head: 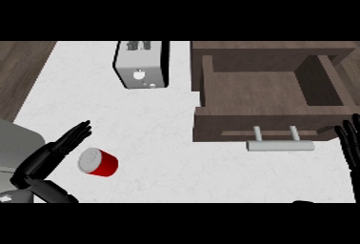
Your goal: Pick up the can, place it into the drawer and close the drawer
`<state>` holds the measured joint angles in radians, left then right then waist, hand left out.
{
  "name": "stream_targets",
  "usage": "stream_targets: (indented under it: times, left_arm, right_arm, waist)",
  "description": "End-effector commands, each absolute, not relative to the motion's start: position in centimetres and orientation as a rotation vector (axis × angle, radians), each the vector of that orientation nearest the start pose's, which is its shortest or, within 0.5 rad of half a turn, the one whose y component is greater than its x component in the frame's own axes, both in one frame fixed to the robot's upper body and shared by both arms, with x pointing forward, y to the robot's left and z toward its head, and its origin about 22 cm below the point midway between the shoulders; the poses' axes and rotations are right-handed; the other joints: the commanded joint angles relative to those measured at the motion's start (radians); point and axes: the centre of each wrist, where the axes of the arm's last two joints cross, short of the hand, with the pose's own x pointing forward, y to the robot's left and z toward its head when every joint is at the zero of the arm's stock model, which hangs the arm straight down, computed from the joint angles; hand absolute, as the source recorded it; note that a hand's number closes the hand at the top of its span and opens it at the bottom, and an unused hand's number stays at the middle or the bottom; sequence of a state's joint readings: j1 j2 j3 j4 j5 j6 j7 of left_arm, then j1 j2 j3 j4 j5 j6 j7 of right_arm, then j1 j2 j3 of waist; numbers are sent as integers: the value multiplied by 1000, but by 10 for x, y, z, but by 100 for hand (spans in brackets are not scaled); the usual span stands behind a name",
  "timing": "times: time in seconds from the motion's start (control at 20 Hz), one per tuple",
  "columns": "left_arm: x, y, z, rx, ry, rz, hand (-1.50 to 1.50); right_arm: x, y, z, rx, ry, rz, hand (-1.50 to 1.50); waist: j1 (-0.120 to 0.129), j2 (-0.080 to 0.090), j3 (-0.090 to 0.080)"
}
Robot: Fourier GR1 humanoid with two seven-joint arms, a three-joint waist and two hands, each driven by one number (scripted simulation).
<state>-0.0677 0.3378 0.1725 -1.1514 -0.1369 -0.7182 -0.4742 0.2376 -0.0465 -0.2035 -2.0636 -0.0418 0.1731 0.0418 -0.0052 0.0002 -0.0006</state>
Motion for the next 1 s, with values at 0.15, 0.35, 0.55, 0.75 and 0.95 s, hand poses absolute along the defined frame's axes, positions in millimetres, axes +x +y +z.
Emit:
stream_targets:
  times: [0.15,0.35,0.55,0.75,0.95]
  left_arm:
    - [240,374,-68,-393,-1536,-566,-150]
    - [262,375,-64,-380,-1519,-550,-150]
    - [251,374,-88,-371,-1491,-543,-150]
    - [259,365,-81,-385,-1503,-530,-150]
    - [265,357,-85,-385,-1512,-548,-150]
  right_arm:
    - [164,-293,83,-168,-1812,11,-150]
    - [158,-309,73,-176,-1808,25,-150]
    - [170,-288,81,-169,-1809,33,-150]
    - [153,-294,69,-164,-1799,2,-150]
    - [166,-313,87,-190,-1789,3,-150]
  waist:
    - [-2,0,0]
    - [-6,1,0]
    - [-4,2,0]
    - [-4,0,0]
    - [0,0,0]
